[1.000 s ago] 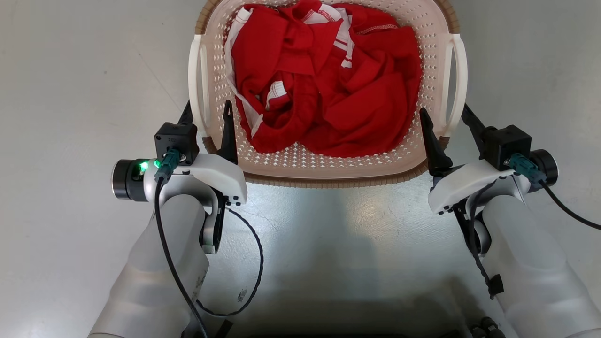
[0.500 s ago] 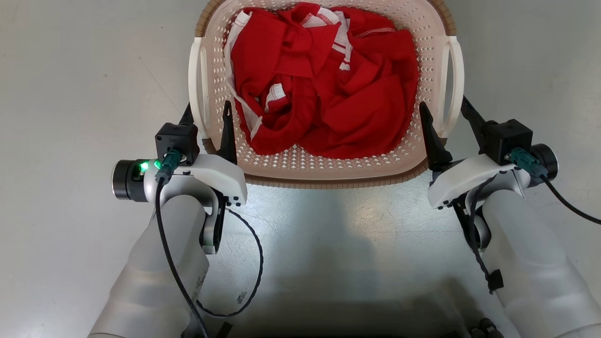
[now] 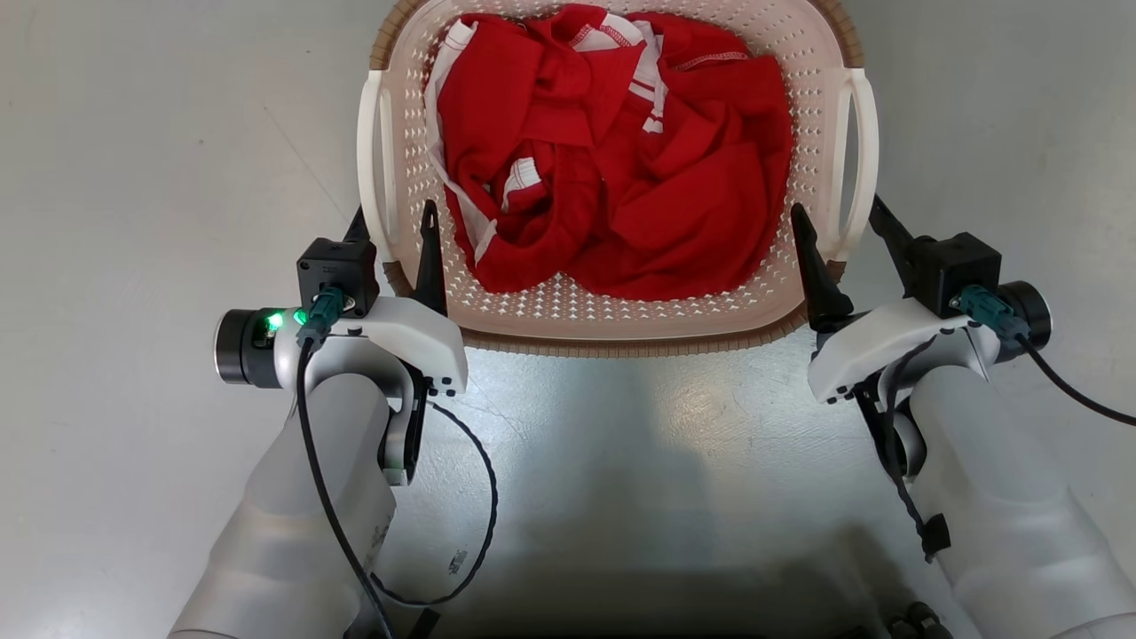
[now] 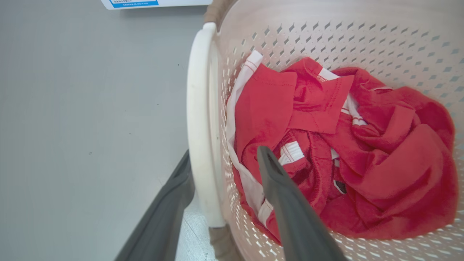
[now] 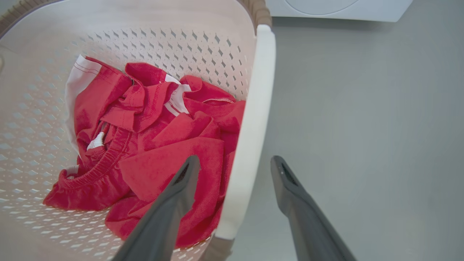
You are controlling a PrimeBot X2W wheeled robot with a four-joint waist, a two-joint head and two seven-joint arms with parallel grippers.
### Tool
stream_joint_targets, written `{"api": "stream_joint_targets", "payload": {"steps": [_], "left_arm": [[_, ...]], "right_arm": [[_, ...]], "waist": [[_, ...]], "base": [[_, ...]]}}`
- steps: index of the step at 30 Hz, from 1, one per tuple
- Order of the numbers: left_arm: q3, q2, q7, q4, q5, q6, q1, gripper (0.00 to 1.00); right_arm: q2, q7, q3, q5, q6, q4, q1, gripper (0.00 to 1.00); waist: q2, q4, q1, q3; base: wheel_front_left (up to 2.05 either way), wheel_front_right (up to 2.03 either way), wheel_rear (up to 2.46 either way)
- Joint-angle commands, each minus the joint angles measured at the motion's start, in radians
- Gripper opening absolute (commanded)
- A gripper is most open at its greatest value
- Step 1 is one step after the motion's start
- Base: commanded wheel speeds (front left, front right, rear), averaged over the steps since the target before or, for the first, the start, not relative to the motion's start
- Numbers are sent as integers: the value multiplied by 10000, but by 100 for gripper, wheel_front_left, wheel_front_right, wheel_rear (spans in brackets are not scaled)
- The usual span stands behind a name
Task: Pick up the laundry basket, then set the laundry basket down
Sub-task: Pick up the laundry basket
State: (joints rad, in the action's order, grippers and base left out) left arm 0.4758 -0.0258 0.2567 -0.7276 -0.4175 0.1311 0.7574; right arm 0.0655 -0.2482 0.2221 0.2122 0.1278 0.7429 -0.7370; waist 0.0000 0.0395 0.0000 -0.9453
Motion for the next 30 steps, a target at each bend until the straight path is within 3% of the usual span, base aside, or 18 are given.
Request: {"api": "stream_joint_targets", "payload": {"steps": [1,8,12,15,16,18,19,23,25,28,30], "left_arm": [[-147,-244,51,48,-99,-7,-95,83],[-28,-244,51,-152,-175,-17,-40,82],[52,-244,51,-266,-225,-35,8,69],[88,-244,51,-311,-244,-44,28,65],[107,-244,51,-327,-251,-48,40,63],[148,-244,51,-341,-270,-48,64,58],[168,-244,51,-344,-282,-54,77,50],[282,-244,51,-309,-353,-90,158,27],[368,-244,51,-275,-408,-126,211,0],[557,-244,51,-247,-540,-189,299,0],[684,-244,51,-285,-649,-225,359,0]], "right_arm": [[-153,-136,229,92,29,16,379,100],[-153,-136,344,194,29,241,306,100],[-153,-136,395,220,29,305,274,100],[-153,-136,415,233,29,330,265,100],[-153,-136,427,238,29,341,258,95],[-153,-136,453,256,29,354,243,71],[-153,-136,472,268,29,358,234,44],[-153,-136,516,305,29,342,158,31],[-153,-136,533,327,29,309,106,21],[-153,-136,616,372,29,274,44,0],[-153,-136,716,408,29,288,30,0]], "waist": [[0,1,0,12],[0,-6,0,57],[0,-10,0,52],[0,-14,0,40],[0,-15,0,30],[0,-18,0,0],[0,-20,0,-22],[0,-21,0,-176],[0,-15,0,-282],[0,9,0,-409],[0,30,0,-438]], "base": [[0,0,0],[0,0,0],[0,0,0],[0,0,0],[0,0,0],[0,0,0],[0,0,0],[0,0,0],[0,0,0],[0,0,0],[0,0,0]]}}
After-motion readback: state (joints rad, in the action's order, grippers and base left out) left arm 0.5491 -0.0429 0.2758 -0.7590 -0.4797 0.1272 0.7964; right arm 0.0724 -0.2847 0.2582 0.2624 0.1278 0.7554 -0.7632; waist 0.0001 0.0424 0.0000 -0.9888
